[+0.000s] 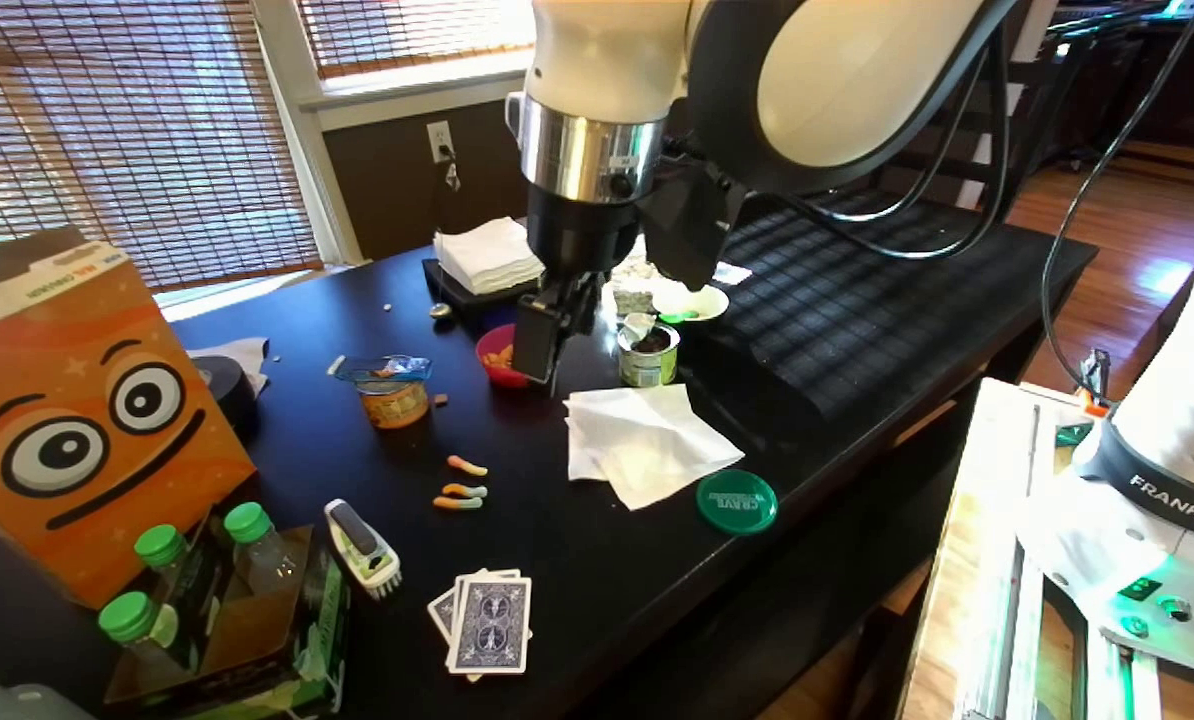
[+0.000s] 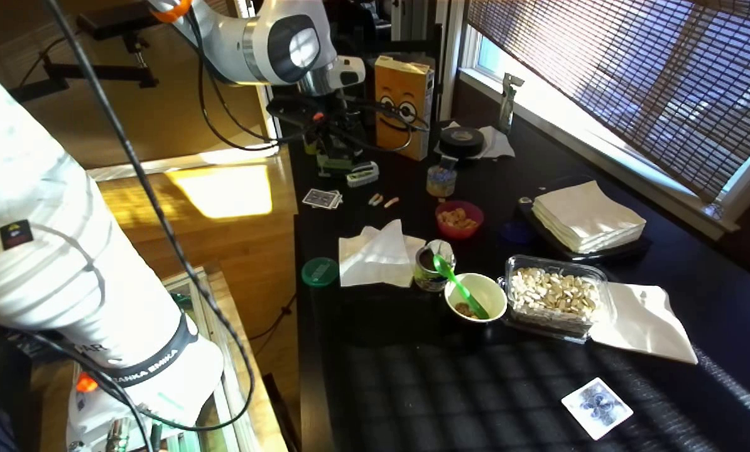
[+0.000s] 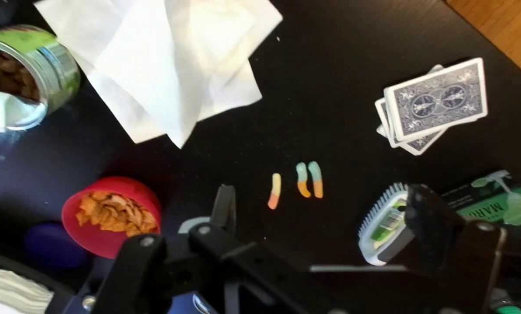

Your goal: Pick up the napkin on the left and put it on top of the napkin on the right, move the napkin back to the left and then back to the right.

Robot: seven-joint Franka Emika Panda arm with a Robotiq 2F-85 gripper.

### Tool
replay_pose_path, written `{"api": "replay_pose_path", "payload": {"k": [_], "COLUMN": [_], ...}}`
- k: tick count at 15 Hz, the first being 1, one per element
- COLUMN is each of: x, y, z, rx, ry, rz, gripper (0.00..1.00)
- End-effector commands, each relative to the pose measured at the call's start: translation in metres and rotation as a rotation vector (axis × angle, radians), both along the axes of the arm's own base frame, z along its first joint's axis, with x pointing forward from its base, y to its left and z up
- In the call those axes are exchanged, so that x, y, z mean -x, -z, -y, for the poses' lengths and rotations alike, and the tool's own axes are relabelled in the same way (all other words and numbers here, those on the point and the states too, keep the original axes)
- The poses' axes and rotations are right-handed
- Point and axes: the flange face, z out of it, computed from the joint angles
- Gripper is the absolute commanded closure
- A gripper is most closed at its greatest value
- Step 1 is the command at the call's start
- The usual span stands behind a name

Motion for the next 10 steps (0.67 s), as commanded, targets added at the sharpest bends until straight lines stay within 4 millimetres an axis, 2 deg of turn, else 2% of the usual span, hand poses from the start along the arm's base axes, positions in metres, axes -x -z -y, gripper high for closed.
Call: {"api": "replay_pose_path", "payload": {"k": [1, 5, 10], "x": [-0.028, -0.052, -0.080], "y": [0.018, 0.037, 0.057], "z": [-0.029, -0.047, -0.056], "rx": [-0.052, -0.084, -0.081], "ry": [-0.076, -0.129, -0.170], "rz": [0.035, 0.033, 0.013], "gripper": [0.00, 0.00, 0.00]}}
